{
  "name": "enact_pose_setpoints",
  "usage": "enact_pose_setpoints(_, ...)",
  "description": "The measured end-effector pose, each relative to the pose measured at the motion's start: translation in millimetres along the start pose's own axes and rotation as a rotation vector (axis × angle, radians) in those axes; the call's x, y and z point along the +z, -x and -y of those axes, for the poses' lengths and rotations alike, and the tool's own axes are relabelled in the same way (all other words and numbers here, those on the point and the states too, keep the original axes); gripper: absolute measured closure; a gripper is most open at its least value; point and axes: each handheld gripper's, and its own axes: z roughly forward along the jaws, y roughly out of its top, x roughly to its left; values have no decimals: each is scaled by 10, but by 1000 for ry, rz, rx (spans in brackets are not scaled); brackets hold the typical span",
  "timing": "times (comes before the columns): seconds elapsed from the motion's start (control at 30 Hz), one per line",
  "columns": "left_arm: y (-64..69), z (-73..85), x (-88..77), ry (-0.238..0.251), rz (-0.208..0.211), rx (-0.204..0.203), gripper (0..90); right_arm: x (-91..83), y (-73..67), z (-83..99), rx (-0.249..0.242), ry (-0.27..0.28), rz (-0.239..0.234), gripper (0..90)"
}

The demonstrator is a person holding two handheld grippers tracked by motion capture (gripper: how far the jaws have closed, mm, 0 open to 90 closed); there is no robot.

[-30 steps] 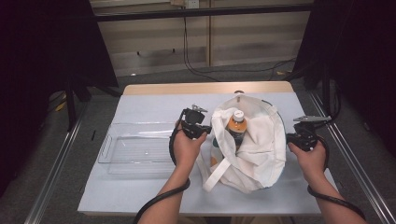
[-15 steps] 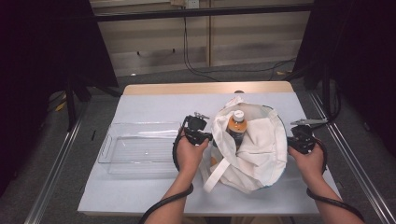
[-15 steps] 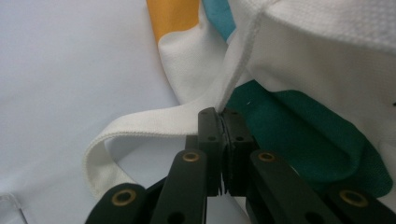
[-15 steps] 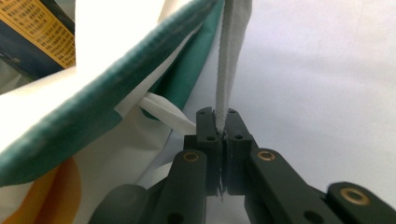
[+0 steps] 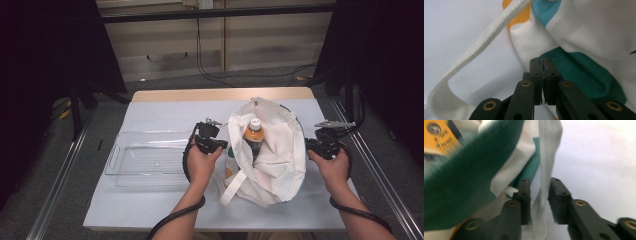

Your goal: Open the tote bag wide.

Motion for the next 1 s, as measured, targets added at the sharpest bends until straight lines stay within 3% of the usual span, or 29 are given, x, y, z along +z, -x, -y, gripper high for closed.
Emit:
enact_pose_setpoints(0.13,-18,-26,-87,8,1,-2,858,-48,23,-108,17,35,9,641)
enact_pose_setpoints(0.3,-2,-44,-126,19,3,5,858,-79,21,-225,6,65,20,649)
enact_pose_setpoints(0.4,17,-60,-146,32,6,4,837,-68,14,-266,-3,71,17,810)
enact_pose_setpoints(0.47,18,-76,-178,30,-3,24,827,-50,11,-261,-5,58,13,832)
enact_pose_setpoints(0.73,26,-176,-380,98,-75,48,604,15,20,-193,-1,29,3,871)
enact_pose_setpoints(0.83,30,-205,-407,103,-86,47,580,1,6,-219,-11,27,7,871)
enact_pose_setpoints(0.87,48,-215,-396,130,-89,26,565,0,-2,-226,-13,27,4,871)
enact_pose_setpoints(0.9,35,-228,-411,112,-92,51,548,-1,-8,-233,-17,29,3,871)
enact_pose_setpoints(1.0,68,-233,-407,101,-110,56,486,-3,-20,-239,-15,31,4,871)
